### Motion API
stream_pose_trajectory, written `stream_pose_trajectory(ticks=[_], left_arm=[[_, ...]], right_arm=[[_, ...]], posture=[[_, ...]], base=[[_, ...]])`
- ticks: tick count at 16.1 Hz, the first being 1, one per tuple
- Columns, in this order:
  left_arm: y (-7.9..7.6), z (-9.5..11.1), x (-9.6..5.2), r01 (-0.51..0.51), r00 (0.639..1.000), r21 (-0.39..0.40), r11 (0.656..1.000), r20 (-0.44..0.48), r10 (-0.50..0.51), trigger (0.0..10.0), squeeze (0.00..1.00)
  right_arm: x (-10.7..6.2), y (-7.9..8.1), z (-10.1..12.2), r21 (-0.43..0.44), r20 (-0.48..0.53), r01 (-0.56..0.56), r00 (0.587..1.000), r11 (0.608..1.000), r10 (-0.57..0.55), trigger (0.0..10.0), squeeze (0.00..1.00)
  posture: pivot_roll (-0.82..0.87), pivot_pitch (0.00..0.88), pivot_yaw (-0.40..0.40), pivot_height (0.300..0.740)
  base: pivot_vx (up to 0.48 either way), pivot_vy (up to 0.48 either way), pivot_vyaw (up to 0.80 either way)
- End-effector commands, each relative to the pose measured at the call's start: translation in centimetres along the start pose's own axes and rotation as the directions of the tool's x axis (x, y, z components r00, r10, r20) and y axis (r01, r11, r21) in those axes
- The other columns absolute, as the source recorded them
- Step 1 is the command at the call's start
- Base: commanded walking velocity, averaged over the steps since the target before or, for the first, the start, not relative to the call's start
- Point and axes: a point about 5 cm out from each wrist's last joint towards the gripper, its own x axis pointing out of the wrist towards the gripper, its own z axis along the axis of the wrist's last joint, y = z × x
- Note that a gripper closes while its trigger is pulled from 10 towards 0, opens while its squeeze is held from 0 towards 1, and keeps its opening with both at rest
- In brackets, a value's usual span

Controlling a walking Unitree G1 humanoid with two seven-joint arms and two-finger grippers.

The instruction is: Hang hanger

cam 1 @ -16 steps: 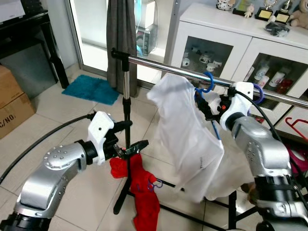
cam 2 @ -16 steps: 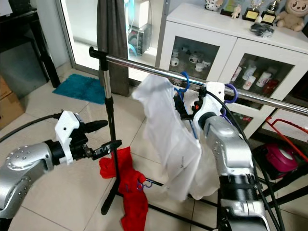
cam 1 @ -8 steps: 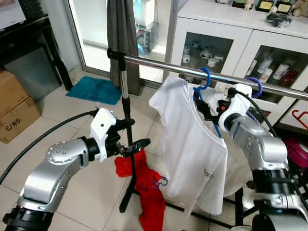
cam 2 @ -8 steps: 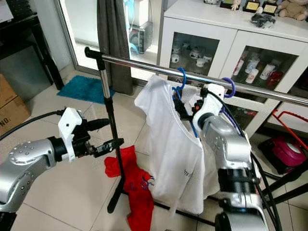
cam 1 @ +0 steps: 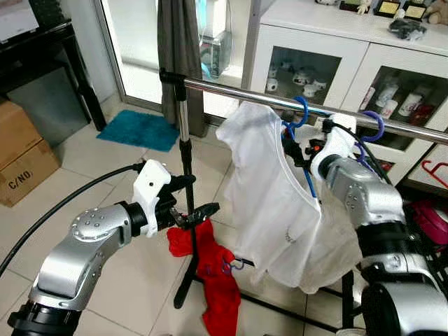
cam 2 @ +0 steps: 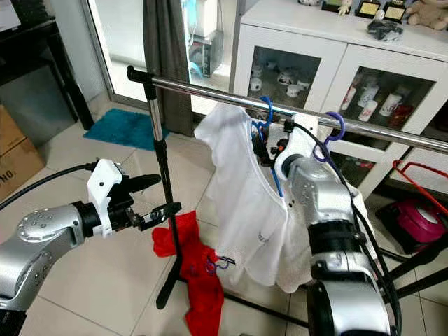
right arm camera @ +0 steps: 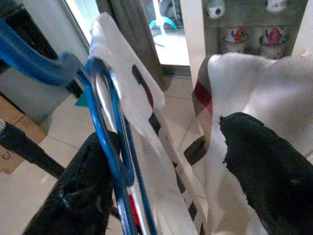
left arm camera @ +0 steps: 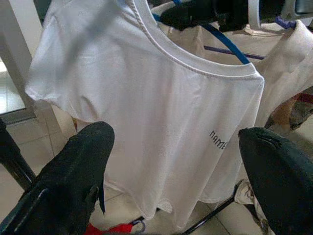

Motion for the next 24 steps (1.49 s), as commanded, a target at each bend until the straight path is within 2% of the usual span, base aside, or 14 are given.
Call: stream_pose_trajectory(ticks=[1, 2, 15, 18, 20, 23, 24], left_arm=[[-0.1, 0.2, 0.0, -0.016, 1.0, 0.02, 1.0, 0.008, 0.016, 10.0, 0.0], [-0.1, 0.2, 0.0, -0.027, 1.0, 0.025, 0.999, 0.008, 0.027, 10.0, 0.0], [-0.5, 0.7, 0.3, -0.018, 1.0, 0.039, 0.999, 0.013, 0.017, 10.0, 0.0], [-0.5, 0.8, 0.2, -0.023, 1.0, 0.039, 0.999, 0.012, 0.022, 10.0, 0.0], [0.0, 0.8, 0.1, -0.071, 0.997, 0.035, 0.997, 0.023, 0.07, 10.0, 0.0], [0.3, 0.8, 0.3, -0.138, 0.99, 0.028, 0.99, 0.045, 0.136, 10.0, 0.0], [0.7, 0.7, 0.5, -0.244, 0.968, 0.019, 0.97, 0.062, 0.242, 10.0, 0.0]], right_arm=[[0.3, 0.1, 1.0, -0.03, 0.034, 0.009, 0.999, 1.0, -0.008, 0.3, 0.0], [0.5, 0.2, 1.0, -0.035, 0.026, 0.009, 1.0, 0.999, -0.008, 0.0, 0.0], [-0.2, -0.8, 0.1, -0.052, 0.026, 0.031, 0.999, 0.998, -0.03, 0.0, 0.0], [-0.7, -0.5, 0.7, -0.089, 0.097, 0.023, 0.995, 0.996, -0.014, 0.0, 0.0], [-1.6, 0.0, 1.5, -0.112, 0.168, -0.008, 0.985, 0.994, 0.027, 0.0, 0.0], [-2.6, 0.1, 1.6, -0.123, 0.199, -0.016, 0.979, 0.992, 0.04, 0.0, 0.0], [-3.8, 0.1, 1.7, -0.134, 0.225, -0.019, 0.973, 0.991, 0.049, 0.0, 0.0]], posture=[[-0.03, 0.0, -0.056, 0.74], [-0.03, 0.0, -0.059, 0.74], [-0.04, 0.0, -0.053, 0.74], [-0.04, 0.0, -0.061, 0.74], [-0.03, 0.0, -0.068, 0.74], [-0.04, 0.0, -0.074, 0.74], [-0.05, 0.0, -0.072, 0.74]], base=[[0.0, 0.0, 0.0], [0.0, 0.0, 0.0], [0.0, 0.0, 0.0], [0.0, 0.0, 0.0], [0.0, 0.0, 0.0], [0.0, 0.0, 0.0], [0.0, 0.0, 0.0]])
